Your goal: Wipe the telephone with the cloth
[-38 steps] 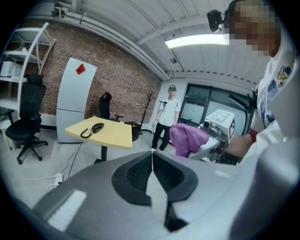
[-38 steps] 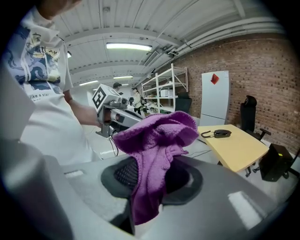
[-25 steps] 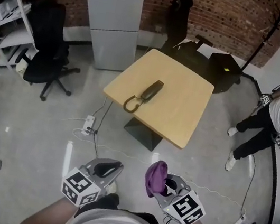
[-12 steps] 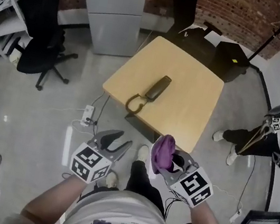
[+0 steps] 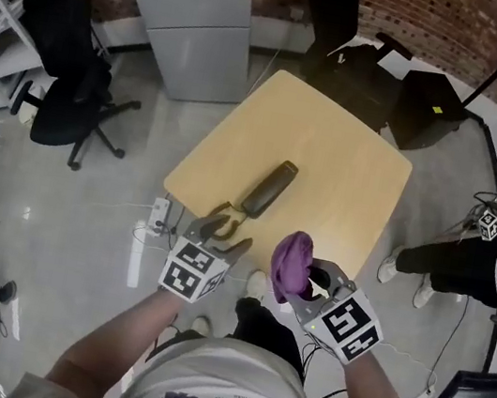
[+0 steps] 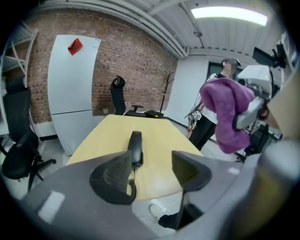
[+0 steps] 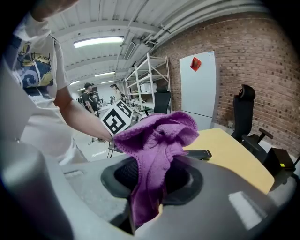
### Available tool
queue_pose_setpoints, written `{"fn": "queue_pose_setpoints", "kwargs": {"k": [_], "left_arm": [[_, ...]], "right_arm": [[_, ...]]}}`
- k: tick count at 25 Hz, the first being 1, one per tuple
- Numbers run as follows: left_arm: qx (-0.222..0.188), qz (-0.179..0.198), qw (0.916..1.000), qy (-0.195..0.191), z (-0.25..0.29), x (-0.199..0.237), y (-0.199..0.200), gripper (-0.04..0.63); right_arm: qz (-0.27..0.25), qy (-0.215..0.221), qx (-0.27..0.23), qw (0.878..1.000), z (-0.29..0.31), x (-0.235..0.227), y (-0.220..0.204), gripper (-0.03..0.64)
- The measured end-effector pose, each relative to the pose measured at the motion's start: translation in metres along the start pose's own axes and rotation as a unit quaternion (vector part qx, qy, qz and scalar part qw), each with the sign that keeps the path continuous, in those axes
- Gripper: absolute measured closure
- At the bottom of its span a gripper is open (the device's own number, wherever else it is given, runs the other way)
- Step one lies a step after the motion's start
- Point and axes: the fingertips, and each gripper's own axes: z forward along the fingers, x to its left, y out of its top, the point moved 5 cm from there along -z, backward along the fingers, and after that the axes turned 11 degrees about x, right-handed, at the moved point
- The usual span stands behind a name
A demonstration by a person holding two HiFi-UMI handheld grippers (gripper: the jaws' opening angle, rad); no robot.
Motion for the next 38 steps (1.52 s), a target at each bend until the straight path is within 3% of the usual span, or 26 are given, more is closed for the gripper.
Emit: {"fn": "queue_pose_setpoints", "kwargs": {"k": [10, 15, 17, 21, 25, 30, 38], "left_arm": [[0.08, -0.003, 0.9956, 0.05, 0.101, 0.037, 0.024, 0.273], [0.099, 0.0, 0.9932, 0.062, 0.13, 0.046, 0.027, 0.259], [0.102, 0.002, 0.9929, 0.063, 0.137, 0.047, 0.027, 0.261], [0.105, 0.003, 0.9927, 0.058, 0.147, 0.047, 0.023, 0.345], [0.109, 0.004, 0.9925, 0.055, 0.151, 0.044, 0.023, 0.341], [0.086, 0.02, 0.9946, 0.054, 0.147, 0.044, 0.024, 0.342], [0.015, 0.046, 0.9986, 0.021, 0.09, 0.025, 0.054, 0.344]], "right_arm": [[0.046, 0.032, 0.008, 0.998, -0.003, -0.055, -0.026, 0.502], [0.056, 0.039, 0.016, 0.998, -0.005, -0.075, -0.039, 0.502], [0.063, 0.039, 0.018, 0.997, -0.004, -0.081, -0.046, 0.503], [0.071, 0.032, 0.019, 0.997, -0.003, -0.09, -0.054, 0.502], [0.08, 0.026, 0.021, 0.996, -0.005, -0.095, -0.053, 0.503], [0.08, 0.012, 0.018, 0.997, 0.0, -0.093, -0.042, 0.503], [0.053, -0.031, -0.024, 0.998, -0.006, -0.107, 0.009, 0.503]]}}
